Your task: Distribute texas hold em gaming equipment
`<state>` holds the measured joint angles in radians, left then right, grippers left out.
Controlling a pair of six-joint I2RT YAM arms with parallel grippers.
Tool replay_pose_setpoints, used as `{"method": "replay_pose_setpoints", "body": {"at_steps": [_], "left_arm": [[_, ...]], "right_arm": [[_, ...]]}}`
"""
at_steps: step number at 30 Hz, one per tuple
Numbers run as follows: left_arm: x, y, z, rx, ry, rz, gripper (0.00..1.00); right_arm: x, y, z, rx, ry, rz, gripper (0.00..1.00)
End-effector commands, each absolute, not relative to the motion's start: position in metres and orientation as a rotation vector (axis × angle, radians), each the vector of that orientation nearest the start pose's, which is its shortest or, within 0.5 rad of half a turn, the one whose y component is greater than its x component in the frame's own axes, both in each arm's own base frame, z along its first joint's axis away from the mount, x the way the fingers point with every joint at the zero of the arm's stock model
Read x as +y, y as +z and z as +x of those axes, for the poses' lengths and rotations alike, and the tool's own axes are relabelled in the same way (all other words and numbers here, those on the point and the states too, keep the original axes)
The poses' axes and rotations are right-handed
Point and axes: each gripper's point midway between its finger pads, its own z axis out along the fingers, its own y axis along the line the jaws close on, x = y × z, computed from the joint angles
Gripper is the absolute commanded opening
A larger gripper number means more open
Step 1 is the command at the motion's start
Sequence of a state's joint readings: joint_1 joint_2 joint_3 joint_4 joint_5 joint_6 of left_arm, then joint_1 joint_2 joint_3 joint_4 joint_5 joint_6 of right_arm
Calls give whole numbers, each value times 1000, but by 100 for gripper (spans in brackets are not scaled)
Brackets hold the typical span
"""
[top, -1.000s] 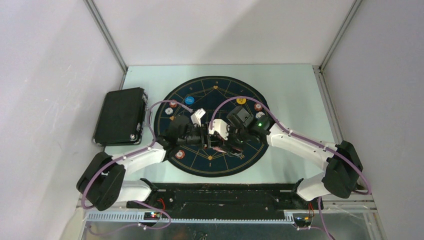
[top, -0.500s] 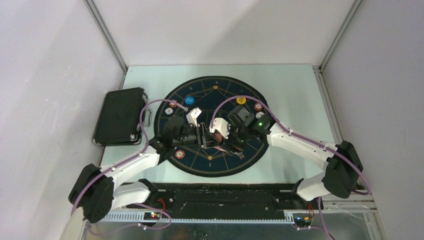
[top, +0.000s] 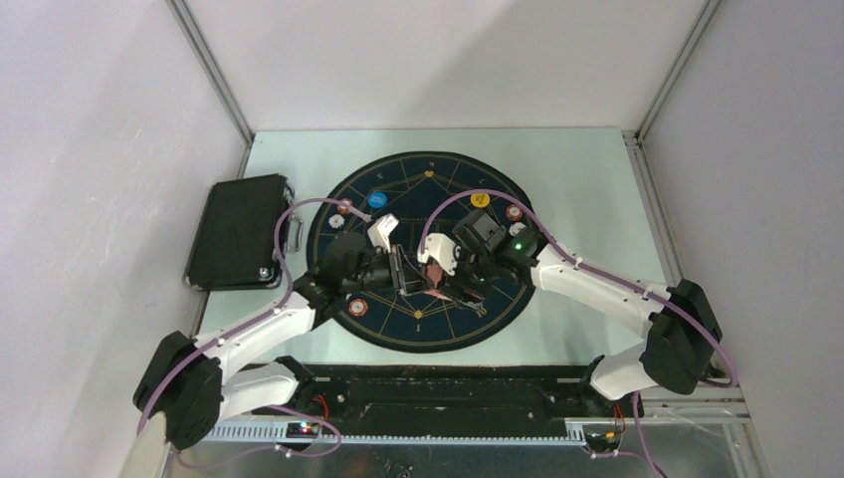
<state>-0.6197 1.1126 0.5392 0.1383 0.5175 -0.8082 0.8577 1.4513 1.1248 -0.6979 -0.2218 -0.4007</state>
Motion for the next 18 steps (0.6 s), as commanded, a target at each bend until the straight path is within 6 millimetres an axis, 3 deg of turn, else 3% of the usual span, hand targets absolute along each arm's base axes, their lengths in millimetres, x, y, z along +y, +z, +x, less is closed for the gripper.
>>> {"method": "replay_pose_setpoints", "body": {"at_steps": [1,7,18], "left_arm": [[-275,164,201,2205,-1315,191,14],[-268,167,201,2198,-1267,182,1],[-249,175,195,2196,-1261,126,0]], "right_arm": [[279,142,216,2023,455,-1549,0],[277,140,219,2041,447,-1531,0],[268,131,227,2081,408,-1480,0]]}}
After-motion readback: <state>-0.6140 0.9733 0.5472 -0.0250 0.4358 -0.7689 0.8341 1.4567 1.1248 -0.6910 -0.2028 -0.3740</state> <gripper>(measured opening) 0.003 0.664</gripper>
